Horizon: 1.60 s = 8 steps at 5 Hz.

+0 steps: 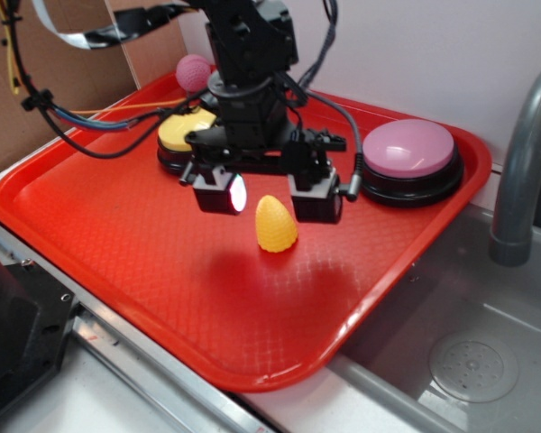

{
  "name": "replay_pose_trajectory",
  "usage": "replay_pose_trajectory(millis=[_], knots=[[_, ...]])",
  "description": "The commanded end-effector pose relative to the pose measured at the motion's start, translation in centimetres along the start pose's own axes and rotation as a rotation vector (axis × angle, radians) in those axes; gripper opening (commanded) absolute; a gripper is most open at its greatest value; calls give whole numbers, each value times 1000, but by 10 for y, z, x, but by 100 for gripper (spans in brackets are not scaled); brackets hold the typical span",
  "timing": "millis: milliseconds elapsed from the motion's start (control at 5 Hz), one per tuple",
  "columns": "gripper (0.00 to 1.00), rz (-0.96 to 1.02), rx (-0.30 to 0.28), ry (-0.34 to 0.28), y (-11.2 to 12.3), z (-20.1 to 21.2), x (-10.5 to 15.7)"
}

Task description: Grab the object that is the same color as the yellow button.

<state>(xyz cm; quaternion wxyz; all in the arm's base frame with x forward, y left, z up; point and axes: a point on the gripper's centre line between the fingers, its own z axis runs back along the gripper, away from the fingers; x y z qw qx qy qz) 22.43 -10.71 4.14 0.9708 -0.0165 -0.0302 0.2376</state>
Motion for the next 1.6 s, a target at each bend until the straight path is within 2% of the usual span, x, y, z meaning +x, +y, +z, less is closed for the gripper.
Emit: replay_pose_trajectory(millis=[0,200,400,600,800,1000,1200,1400], knots=[[0,4,-28,-43,3,0,9],[0,-132,-43,-40,5,11,14],[0,-201,-23,-76,12,37,21],[0,-313,-61,-94,33,70,27],[0,-326,-33,-117,77,99,32],[0,-335,-5,-55,106,113,41],[0,-318,16,-31,129,121,45],[0,-294,38,8,137,119,47]])
